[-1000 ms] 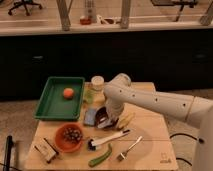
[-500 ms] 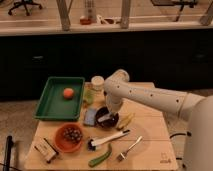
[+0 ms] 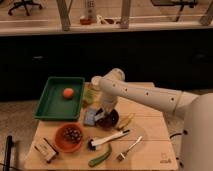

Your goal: Wipe purple bowl with towel

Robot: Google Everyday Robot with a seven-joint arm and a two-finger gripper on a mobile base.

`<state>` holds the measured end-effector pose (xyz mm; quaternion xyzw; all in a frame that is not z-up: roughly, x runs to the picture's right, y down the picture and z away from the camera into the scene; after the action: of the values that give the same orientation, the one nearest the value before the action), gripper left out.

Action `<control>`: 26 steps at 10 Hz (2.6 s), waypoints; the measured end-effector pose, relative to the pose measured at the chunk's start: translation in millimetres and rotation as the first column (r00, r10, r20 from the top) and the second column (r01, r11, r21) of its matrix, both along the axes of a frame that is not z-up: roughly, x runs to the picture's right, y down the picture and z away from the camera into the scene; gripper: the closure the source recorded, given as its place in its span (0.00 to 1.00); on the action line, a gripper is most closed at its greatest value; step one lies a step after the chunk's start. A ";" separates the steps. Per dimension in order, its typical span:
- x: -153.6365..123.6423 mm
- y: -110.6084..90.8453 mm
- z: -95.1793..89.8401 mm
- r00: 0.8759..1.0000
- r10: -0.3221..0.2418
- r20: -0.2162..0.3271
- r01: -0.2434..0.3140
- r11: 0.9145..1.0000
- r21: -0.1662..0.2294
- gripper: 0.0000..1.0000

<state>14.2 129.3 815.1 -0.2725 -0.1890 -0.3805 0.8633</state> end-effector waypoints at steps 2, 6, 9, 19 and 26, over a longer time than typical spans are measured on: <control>-1.9 0.2 -8.8 0.999 -0.001 0.036 0.001 1.000 0.000 1.00; 4.5 -0.5 -22.2 0.999 0.003 0.043 -0.003 1.000 0.003 1.00; 7.2 -1.8 -24.9 0.999 0.007 0.038 -0.008 1.000 0.010 1.00; 8.1 -1.9 -25.4 0.999 0.009 0.037 -0.010 1.000 0.012 1.00; 8.5 -1.9 -25.4 0.999 0.010 0.036 -0.010 1.000 0.012 1.00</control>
<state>22.7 127.5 789.7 -0.2594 -0.2036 -0.3820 0.8633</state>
